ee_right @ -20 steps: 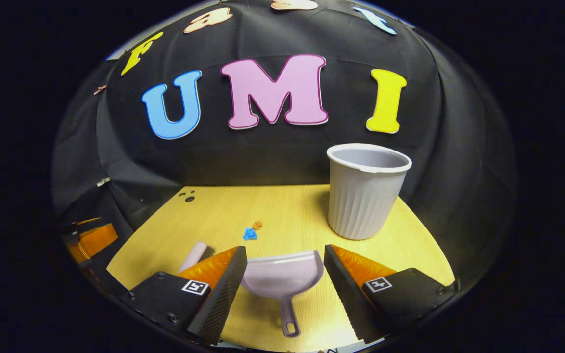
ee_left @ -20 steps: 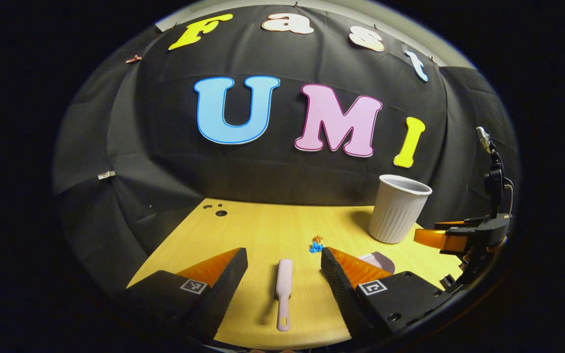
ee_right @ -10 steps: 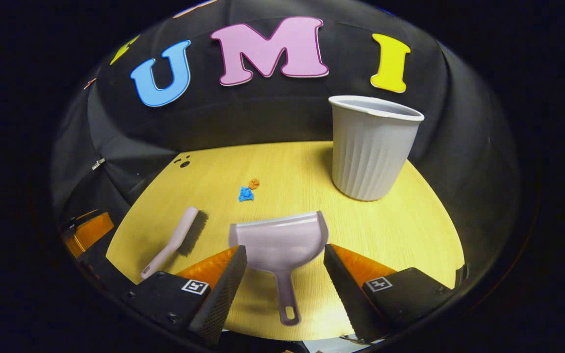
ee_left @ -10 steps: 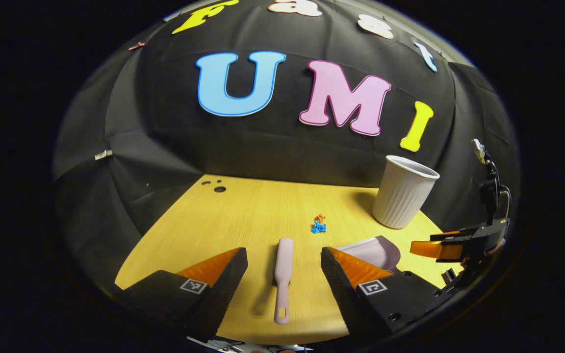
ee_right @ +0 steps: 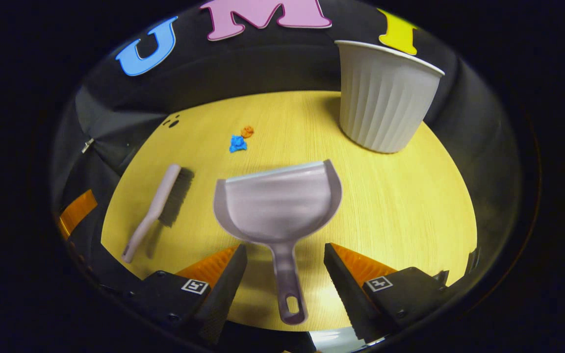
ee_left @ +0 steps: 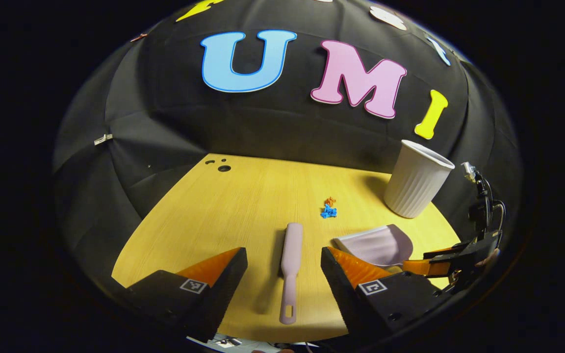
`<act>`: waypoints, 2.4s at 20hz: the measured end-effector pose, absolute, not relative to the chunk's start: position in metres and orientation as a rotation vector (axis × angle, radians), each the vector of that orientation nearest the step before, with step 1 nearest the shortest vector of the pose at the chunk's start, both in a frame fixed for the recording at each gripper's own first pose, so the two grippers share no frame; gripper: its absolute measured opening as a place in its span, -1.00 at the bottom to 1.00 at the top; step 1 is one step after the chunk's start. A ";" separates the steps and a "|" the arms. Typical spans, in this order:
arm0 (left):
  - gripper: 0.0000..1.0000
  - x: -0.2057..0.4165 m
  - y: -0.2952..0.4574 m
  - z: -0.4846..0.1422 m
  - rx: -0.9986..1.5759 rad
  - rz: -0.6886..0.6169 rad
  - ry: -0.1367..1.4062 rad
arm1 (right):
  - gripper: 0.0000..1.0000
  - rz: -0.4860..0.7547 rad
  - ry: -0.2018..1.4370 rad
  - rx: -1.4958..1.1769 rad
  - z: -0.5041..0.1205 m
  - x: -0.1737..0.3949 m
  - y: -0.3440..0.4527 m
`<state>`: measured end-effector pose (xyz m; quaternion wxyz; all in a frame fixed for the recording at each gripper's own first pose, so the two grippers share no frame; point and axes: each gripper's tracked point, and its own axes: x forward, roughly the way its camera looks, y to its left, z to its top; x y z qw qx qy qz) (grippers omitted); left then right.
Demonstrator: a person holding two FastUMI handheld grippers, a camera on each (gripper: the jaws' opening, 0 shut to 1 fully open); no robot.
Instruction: Pick up the small broom and dustpan from the desktop, sweep the trash into the dustpan with the broom, and then empty the trash into the garbage bin.
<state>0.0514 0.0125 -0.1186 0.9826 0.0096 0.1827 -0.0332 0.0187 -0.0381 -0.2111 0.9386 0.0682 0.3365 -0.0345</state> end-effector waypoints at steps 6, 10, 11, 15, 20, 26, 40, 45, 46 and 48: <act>0.92 0.062 0.022 -0.137 0.012 -0.021 0.431 | 0.99 -0.068 0.819 0.082 -0.252 0.033 -0.037; 0.92 0.067 0.029 -0.146 0.001 0.011 0.466 | 0.99 -0.072 0.893 0.074 -0.269 0.042 -0.036; 0.92 0.068 0.030 -0.147 -0.003 0.017 0.472 | 0.97 -0.066 0.909 0.076 -0.273 0.043 -0.035; 0.92 0.075 0.034 -0.155 0.002 0.028 0.497 | 0.65 -0.070 0.907 0.078 -0.271 0.053 -0.035; 0.92 0.088 0.033 -0.171 0.008 0.006 0.561 | -0.10 -0.059 0.915 0.031 -0.275 0.053 -0.037; 0.88 0.102 0.008 -0.213 0.023 -0.125 0.732 | -0.24 -0.040 0.925 0.029 -0.273 0.052 -0.037; 0.00 0.113 -0.002 -0.281 0.287 -0.143 0.967 | -0.25 -0.032 0.928 0.022 -0.273 0.052 -0.037; -0.36 0.122 0.001 -0.283 0.203 -0.093 0.936 | -0.25 -0.032 0.920 0.024 -0.273 0.052 -0.037; -0.41 0.123 0.000 -0.281 0.194 -0.104 0.926 | -0.25 -0.030 0.912 0.017 -0.272 0.052 -0.037; -0.46 0.125 0.000 -0.281 0.159 -0.128 0.922 | -0.25 -0.018 0.890 -0.012 -0.272 0.054 -0.037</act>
